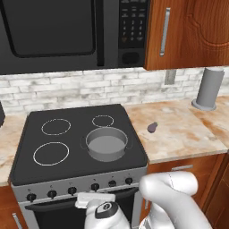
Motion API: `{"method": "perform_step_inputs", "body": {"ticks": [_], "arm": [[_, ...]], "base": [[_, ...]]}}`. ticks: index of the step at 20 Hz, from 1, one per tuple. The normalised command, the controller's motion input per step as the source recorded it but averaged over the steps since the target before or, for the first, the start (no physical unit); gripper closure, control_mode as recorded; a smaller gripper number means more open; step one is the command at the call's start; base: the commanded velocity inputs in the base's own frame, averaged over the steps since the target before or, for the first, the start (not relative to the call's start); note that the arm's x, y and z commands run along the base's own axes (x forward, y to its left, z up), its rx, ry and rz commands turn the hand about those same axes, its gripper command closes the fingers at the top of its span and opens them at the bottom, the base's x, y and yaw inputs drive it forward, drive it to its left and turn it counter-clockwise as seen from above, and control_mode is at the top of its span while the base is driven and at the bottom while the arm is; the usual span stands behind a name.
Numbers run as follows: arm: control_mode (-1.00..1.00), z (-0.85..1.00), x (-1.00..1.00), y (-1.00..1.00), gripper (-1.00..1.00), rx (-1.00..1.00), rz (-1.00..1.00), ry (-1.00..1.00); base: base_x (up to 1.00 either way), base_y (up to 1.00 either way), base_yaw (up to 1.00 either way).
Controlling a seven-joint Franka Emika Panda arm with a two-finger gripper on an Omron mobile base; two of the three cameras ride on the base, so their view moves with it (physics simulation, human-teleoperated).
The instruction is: Turn on the burner for the pot on the stove. Wait thirty seconds for the pot to heat up. Then add the eggplant to the pot.
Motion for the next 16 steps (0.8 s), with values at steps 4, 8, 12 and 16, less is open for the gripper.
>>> {"method": "perform_step_inputs", "body": {"ticks": [4, 8, 12, 16], "arm": [[-1.00, -0.28, 0.17, 0.15, -1.00, 0.00, 0.00, -0.04], [-1.00, -0.14, 0.18, 0.06, -1.00, 0.00, 0.00, -0.06], [-1.00, 0.00, 0.24, 0.00, -1.00, 0.00, 0.00, -0.07], [-1.00, 0.00, 0.22, 0.00, -1.00, 0.00, 0.00, -0.07]], "base": [[0.00, 0.00, 0.00], [0.00, 0.00, 0.00], [0.00, 0.00, 0.00], [0.00, 0.00, 0.00]]}}
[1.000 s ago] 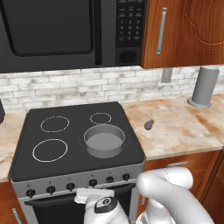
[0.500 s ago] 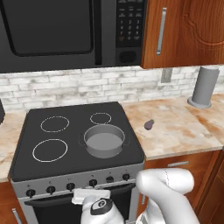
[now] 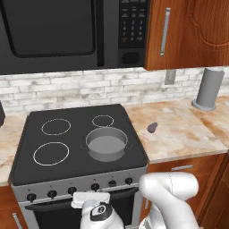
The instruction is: Turn on the burner for the pot on the stove. Wait thirty seconds for the pot to heat up. Then add the eggplant to the pot.
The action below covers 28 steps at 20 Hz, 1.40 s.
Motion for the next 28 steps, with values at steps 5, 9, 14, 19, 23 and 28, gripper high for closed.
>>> {"method": "perform_step_inputs", "body": {"ticks": [5, 9, 14, 19, 23, 28], "arm": [[-1.00, 0.00, 0.14, 0.00, 1.00, 0.00, 0.00, -0.06], [-1.00, 0.00, 0.04, 0.00, 1.00, 0.00, 0.00, -0.10], [-1.00, 0.34, 0.01, 0.00, 1.00, -0.04, 0.00, -0.08], [-1.00, 0.65, 0.01, -0.14, 1.00, -0.03, 0.01, -0.04], [-1.00, 0.79, 0.06, -0.15, 1.00, -0.06, 0.06, -0.02], [-1.00, 0.85, 0.07, -0.08, 1.00, -0.21, 0.09, 0.00]], "base": [[0.00, 0.00, 0.00], [0.00, 0.00, 0.00], [0.00, 0.00, 0.00], [0.00, 0.00, 0.00], [0.00, 0.00, 0.00], [0.00, 0.00, 0.00]]}}
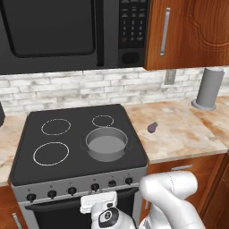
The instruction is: Turn on the burner for the pot on the stove. Wait thirty seconds for the pot to heat up. Then add the eggplant to the pot.
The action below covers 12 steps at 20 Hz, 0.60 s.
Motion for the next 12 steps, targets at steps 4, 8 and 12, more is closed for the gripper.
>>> {"method": "perform_step_inputs", "body": {"ticks": [4, 8, 12], "arm": [[-1.00, 0.85, 0.08, 0.00, 1.00, -0.33, 0.11, 0.00], [-1.00, 0.92, 0.12, 0.00, 1.00, -0.40, 0.12, 0.00], [-1.00, 0.95, 0.20, 0.00, 1.00, -0.43, 0.12, 0.00]], "base": [[0.00, 0.00, 0.00], [0.00, 0.00, 0.00], [0.00, 0.00, 0.00]]}}
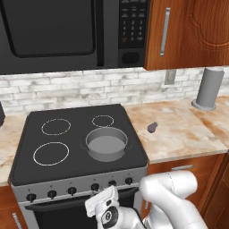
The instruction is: Turn on the burner for the pot on the stove. Wait thirty seconds for the pot to heat up. Then add the eggplant to the pot.
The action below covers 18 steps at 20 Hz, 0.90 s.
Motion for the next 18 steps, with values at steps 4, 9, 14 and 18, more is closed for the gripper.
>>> {"method": "perform_step_inputs", "body": {"ticks": [4, 9, 14, 18], "arm": [[-1.00, 0.89, 0.24, 0.00, 1.00, -0.44, 0.15, 0.00], [-1.00, 0.78, 0.25, 0.00, 1.00, -0.42, 0.15, 0.00], [-1.00, 0.54, 0.18, 0.00, 1.00, -0.37, 0.14, 0.00], [-1.00, 0.31, 0.01, 0.00, -1.00, -0.29, 0.13, 0.08]], "base": [[0.00, 0.00, 0.00], [0.00, 0.00, 0.00], [0.00, 0.00, 0.00], [0.00, 0.00, 0.00]]}}
